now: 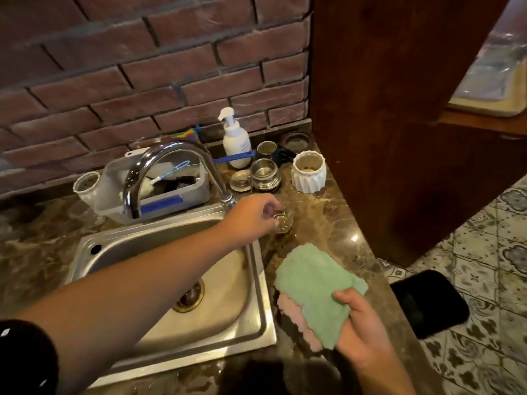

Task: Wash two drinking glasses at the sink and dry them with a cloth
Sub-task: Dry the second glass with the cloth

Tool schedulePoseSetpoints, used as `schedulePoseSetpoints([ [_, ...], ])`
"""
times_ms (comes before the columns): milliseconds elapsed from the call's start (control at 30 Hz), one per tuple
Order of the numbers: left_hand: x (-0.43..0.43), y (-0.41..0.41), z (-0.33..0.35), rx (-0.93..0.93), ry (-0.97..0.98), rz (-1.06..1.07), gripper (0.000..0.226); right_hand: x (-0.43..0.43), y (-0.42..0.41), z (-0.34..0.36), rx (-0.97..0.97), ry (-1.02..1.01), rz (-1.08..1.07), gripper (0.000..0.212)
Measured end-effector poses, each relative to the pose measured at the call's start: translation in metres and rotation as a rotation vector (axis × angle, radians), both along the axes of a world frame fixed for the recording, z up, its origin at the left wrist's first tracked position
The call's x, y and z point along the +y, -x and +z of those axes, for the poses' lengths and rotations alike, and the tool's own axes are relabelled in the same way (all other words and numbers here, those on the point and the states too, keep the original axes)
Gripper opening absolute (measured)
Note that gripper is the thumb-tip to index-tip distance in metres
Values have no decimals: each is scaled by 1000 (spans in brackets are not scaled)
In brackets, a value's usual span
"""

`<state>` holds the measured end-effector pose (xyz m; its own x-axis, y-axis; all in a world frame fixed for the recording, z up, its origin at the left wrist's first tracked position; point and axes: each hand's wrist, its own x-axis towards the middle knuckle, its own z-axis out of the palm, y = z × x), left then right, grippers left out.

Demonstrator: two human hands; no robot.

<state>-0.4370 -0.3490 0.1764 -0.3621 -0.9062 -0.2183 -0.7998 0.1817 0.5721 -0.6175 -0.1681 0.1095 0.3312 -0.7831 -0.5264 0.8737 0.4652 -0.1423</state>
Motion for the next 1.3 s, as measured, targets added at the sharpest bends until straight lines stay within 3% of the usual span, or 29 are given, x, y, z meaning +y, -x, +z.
schedulePoseSetpoints([
  [67,-20,11,-13,-111,59,-91,60,-5,10,-9,6,-34,-26,57],
  [167,-42,24,-28,-289,-6,-189,87,-6,22,-24,67,-28,-29,52],
  [300,-53,36,-47,-437,-5,-276,81,-11,29,-20,137,73,57,48],
  [400,-58,40,-56,-477,29,-299,75,-15,32,-31,69,66,9,52],
  [467,-60,40,-59,-491,27,-327,75,-17,32,-32,98,36,-20,35],
  [700,-49,29,-49,-323,-63,-226,65,-35,18,-18,185,-79,-76,49],
  [833,-22,7,-29,-74,-119,-77,54,-36,7,-4,256,-101,-218,49],
  [933,5,-13,-1,161,-151,47,40,-36,-10,22,457,-36,-290,34],
  [1067,41,-39,41,325,-159,145,35,-29,-48,63,919,257,-301,27],
  [1233,74,-69,100,479,-82,215,43,-15,-103,113,1524,1047,-207,51],
  [1300,88,-85,116,486,-21,249,45,-10,-124,126,1696,1218,-235,57],
])
